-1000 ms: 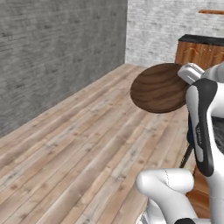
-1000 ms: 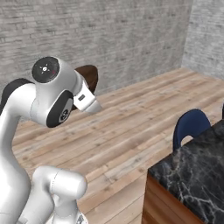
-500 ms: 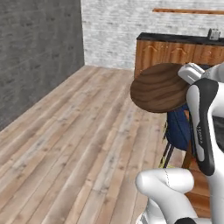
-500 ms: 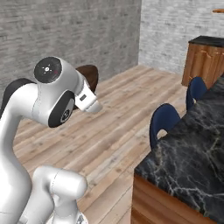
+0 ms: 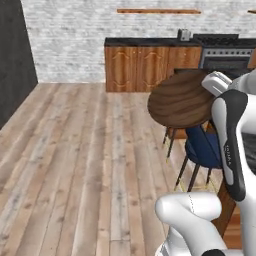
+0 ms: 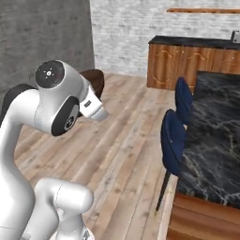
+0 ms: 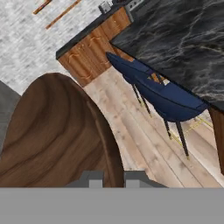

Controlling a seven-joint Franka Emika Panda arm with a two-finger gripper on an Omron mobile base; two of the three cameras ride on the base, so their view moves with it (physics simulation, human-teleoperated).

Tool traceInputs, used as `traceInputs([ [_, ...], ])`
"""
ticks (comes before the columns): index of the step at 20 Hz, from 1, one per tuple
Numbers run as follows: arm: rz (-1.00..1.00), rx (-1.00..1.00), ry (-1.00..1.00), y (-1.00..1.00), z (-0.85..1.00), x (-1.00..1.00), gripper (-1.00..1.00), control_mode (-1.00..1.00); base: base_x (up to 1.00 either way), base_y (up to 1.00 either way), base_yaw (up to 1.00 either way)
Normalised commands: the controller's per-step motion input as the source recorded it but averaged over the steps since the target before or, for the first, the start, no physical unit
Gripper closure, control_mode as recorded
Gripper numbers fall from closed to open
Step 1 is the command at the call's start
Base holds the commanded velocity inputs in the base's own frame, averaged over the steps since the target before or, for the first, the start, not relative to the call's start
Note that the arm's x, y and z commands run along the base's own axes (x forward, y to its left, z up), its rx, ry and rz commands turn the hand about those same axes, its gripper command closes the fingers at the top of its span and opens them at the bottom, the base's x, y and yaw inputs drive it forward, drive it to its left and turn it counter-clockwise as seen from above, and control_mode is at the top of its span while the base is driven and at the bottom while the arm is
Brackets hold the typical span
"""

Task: Pick up the bowls from the cabinet and place each bowl in front of a stool on the dining counter.

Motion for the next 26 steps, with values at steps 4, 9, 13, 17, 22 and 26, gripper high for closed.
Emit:
traceInputs([
  [4,0.00,0.00,0.00,0.00,0.00,0.00,1.00,1.00,0.48,0.67,-0.60],
  [9,0.00,0.00,0.00,0.00,0.00,0.00,1.00,1.00,0.55,0.74,-0.67],
  [13,0.00,0.00,0.00,0.00,0.00,0.00,1.00,1.00,0.63,0.74,-0.71],
  [17,0.00,0.00,0.00,0.00,0.00,0.00,1.00,1.00,0.65,0.77,-0.70],
  [22,0.00,0.00,0.00,0.00,0.00,0.00,1.00,1.00,0.66,0.84,-0.70],
  [26,0.00,0.00,0.00,0.00,0.00,0.00,1.00,1.00,0.59,0.81,-0.69],
])
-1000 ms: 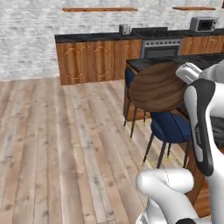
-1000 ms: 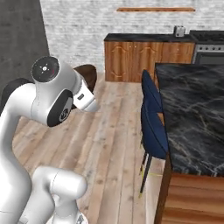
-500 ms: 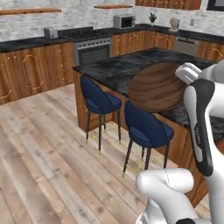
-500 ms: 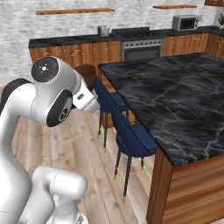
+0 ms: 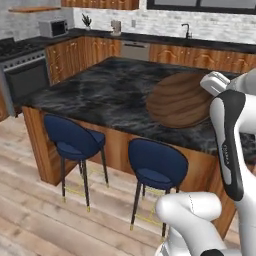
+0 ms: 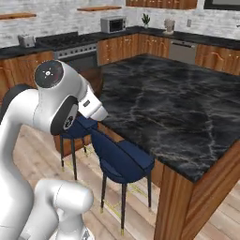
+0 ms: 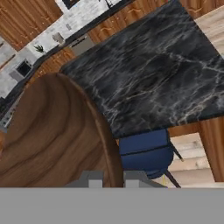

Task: Pick up the bowls from the cabinet and place each bowl in front of a stool on the dining counter.

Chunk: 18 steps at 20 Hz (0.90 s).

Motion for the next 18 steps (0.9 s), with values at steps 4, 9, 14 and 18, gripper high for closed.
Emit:
traceInputs([
  [4,0.00,0.00,0.00,0.00,0.00,0.00,1.00,1.00,0.57,0.81,-0.69],
  [9,0.00,0.00,0.00,0.00,0.00,0.00,1.00,1.00,0.41,0.48,-0.65],
  [14,0.00,0.00,0.00,0.00,0.00,0.00,1.00,1.00,0.21,0.12,-0.57],
  [18,0.00,0.00,0.00,0.00,0.00,0.00,1.00,1.00,0.37,0.43,-0.54],
])
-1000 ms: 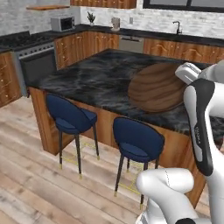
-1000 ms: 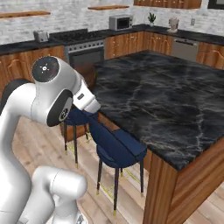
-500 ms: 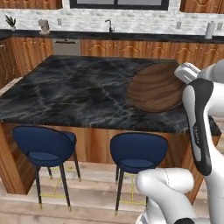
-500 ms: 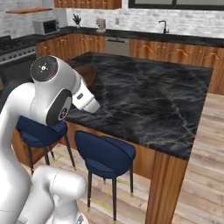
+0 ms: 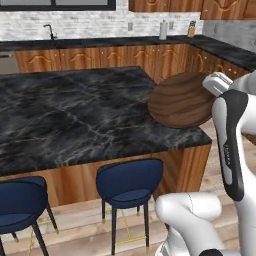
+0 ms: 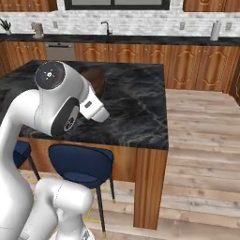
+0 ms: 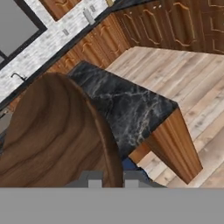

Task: Pick up the bowls from the cabinet and place each bowl in front of a stool on the dining counter.

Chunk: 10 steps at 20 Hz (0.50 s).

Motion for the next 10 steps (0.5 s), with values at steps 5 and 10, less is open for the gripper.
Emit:
traceInputs([
  [5,0.00,0.00,0.00,0.00,0.00,0.00,1.00,1.00,0.40,0.40,-0.45],
  [10,-0.03,0.00,-0.02,0.07,-0.04,0.08,1.00,-1.00,0.32,0.36,-0.26],
])
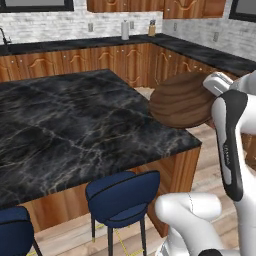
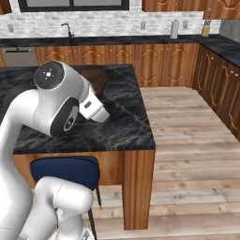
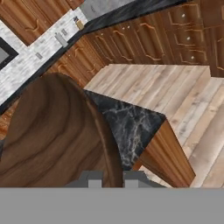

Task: Pick up the bowls from the cabinet and place each bowl in front of a stool on the dining counter.

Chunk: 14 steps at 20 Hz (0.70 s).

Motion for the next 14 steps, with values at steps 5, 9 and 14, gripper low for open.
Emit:
traceInputs([
  [5,-0.05,0.00,-0.12,0.40,-0.17,0.52,1.00,-1.00,0.00,0.00,0.00],
  [9,0.00,0.00,-0.08,0.33,-0.22,0.51,1.00,-1.00,0.00,0.00,0.00],
  [14,0.00,0.15,0.08,0.26,-0.41,0.47,1.00,-1.00,0.00,0.00,0.00],
])
